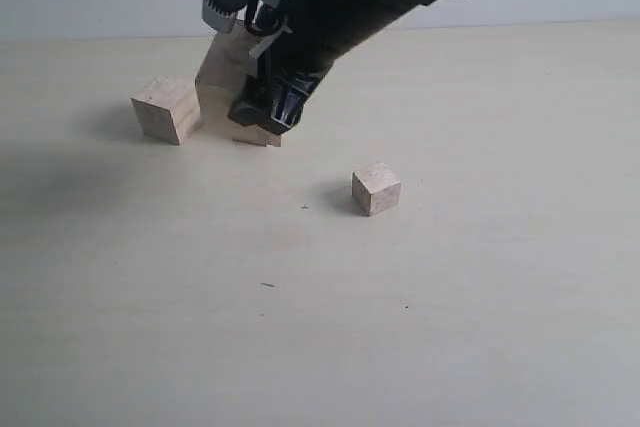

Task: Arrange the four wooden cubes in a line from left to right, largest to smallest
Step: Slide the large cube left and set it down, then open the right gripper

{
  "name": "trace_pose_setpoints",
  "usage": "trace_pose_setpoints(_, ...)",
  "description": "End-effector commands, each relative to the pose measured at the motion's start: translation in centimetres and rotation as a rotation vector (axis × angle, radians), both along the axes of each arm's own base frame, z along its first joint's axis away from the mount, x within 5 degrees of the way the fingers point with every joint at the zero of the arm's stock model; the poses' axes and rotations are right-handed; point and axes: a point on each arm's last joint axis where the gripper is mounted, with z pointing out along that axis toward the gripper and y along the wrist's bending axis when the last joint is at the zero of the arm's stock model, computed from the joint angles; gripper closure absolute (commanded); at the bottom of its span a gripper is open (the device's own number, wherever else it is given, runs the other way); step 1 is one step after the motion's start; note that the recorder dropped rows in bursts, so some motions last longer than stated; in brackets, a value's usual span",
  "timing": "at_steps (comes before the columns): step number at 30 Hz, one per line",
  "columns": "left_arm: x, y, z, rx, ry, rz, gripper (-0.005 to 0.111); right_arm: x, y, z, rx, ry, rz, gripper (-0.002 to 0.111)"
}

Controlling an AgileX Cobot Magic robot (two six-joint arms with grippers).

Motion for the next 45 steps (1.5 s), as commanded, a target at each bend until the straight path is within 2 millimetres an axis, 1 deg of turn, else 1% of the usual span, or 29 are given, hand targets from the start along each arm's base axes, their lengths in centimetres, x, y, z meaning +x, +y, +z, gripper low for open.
trace_pose_setpoints(1,0.0,0.0,0.1,-0.003,-0.016,-0.003,0.107,1.2,2.0,0.1,-0.017,0.017,0.12,0.108)
trace_pose_setpoints(5,0.0,0.0,0.1,-0.003,-0.016,-0.003,0.107,2.4,3.2,-1.6,-0.058,0.077,0.204,0.108)
trace_pose_setpoints(7,0.0,0.0,0.1,-0.003,-0.016,-0.003,0.107,2.7,3.5,-2.5,-0.078,0.105,0.243,0.108)
trace_pose_setpoints(9,0.0,0.0,0.1,-0.003,-0.016,-0.003,0.107,2.9,3.8,-3.7,-0.094,0.102,0.285,0.108)
trace_pose_setpoints(11,0.0,0.0,0.1,-0.003,-0.016,-0.003,0.107,2.9,4.0,-4.5,-0.091,0.092,0.324,0.108)
trace_pose_setpoints(17,0.0,0.0,0.1,-0.003,-0.016,-0.003,0.107,3.1,4.5,-6.7,-0.082,0.136,0.324,0.108)
trace_pose_setpoints(20,0.0,0.0,0.1,-0.003,-0.016,-0.003,0.107,3.3,4.6,-7.4,-0.083,0.13,0.304,0.108)
trace_pose_setpoints(23,0.0,0.0,0.1,-0.003,-0.016,-0.003,0.107,3.4,4.6,-7.8,-0.084,0.16,0.261,0.108)
trace_pose_setpoints(29,0.0,0.0,0.1,-0.003,-0.016,-0.003,0.107,3.5,4.6,-8.7,-0.096,0.178,0.254,0.108)
trace_pose_setpoints(32,0.0,0.0,0.1,-0.003,-0.016,-0.003,0.107,3.5,4.6,-9.4,-0.107,0.192,0.251,0.108)
trace_pose_setpoints(34,0.0,0.0,0.1,-0.003,-0.016,-0.003,0.107,3.6,4.6,-9.7,-0.119,0.191,0.255,0.107)
trace_pose_setpoints(36,0.0,0.0,0.1,-0.003,-0.016,-0.003,0.107,3.6,4.5,-9.8,-0.132,0.184,0.261,0.101)
trace_pose_setpoints(38,0.0,0.0,0.1,-0.003,-0.016,-0.003,0.107,3.6,4.5,-9.8,-0.131,0.187,0.258,0.091)
trace_pose_setpoints(41,0.0,0.0,0.1,-0.003,-0.016,-0.003,0.107,3.6,4.5,-9.6,-0.128,0.188,0.252,0.067)
trace_pose_setpoints(42,0.0,0.0,0.1,-0.003,-0.016,-0.003,0.107,3.6,4.5,-9.6,-0.127,0.19,0.252,0.053)
trace_pose_setpoints(45,0.0,0.0,0.1,-0.003,-0.016,-0.003,0.107,3.8,4.6,-9.6,-0.108,0.202,0.201,0.021)
